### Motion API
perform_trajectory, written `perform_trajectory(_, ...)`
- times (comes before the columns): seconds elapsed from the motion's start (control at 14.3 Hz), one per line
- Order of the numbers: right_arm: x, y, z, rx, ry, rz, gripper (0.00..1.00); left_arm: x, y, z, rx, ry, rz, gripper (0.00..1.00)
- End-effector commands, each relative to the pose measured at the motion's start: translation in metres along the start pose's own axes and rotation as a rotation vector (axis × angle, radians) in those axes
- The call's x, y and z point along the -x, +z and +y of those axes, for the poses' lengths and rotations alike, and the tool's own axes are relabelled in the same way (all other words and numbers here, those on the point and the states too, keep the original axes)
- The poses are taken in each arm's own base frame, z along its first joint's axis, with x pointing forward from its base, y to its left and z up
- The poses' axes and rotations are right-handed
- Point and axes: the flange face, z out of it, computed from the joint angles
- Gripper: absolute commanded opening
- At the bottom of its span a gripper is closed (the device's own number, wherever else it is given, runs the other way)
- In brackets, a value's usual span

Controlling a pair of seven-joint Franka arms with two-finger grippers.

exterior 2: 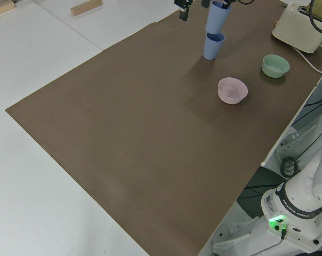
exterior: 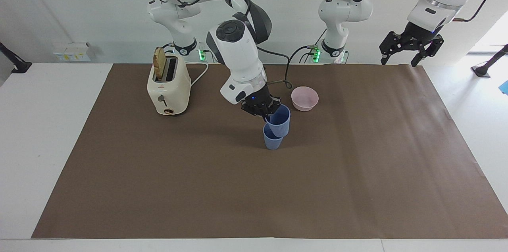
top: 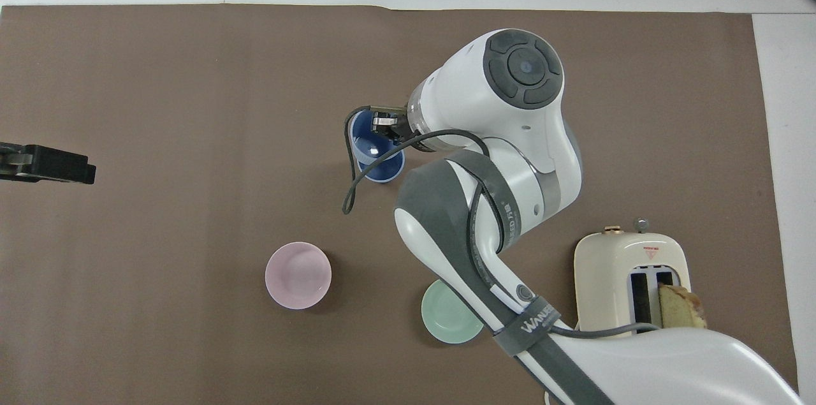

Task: Stack blue cups with both arms
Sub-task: 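Lower the blue cup into the other cup and open the right gripper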

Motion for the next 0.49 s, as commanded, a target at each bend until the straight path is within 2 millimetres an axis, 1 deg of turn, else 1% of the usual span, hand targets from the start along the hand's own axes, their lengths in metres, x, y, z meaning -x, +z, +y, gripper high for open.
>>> perform_trajectory(0.0,0.0126,0.0083,0.0086,0.018,0.029,-0.030,0.00,0.0048,-0.0041,-0.0013,0.013,-0.005,-0.005,1.00)
perform_trajectory(0.14,0.0145,0.0119,0.0080,0.022,0.027,-0.036,0.00,0.0048,-0.0041,-0.0013,0.013,-0.005,-0.005,1.00)
perform_trajectory(0.42,0.0144,0.0120,0.0081,0.023,0.026,-0.035,0.00,0.0049,-0.0039,-0.0013,0.013,-0.005,-0.006,1.00)
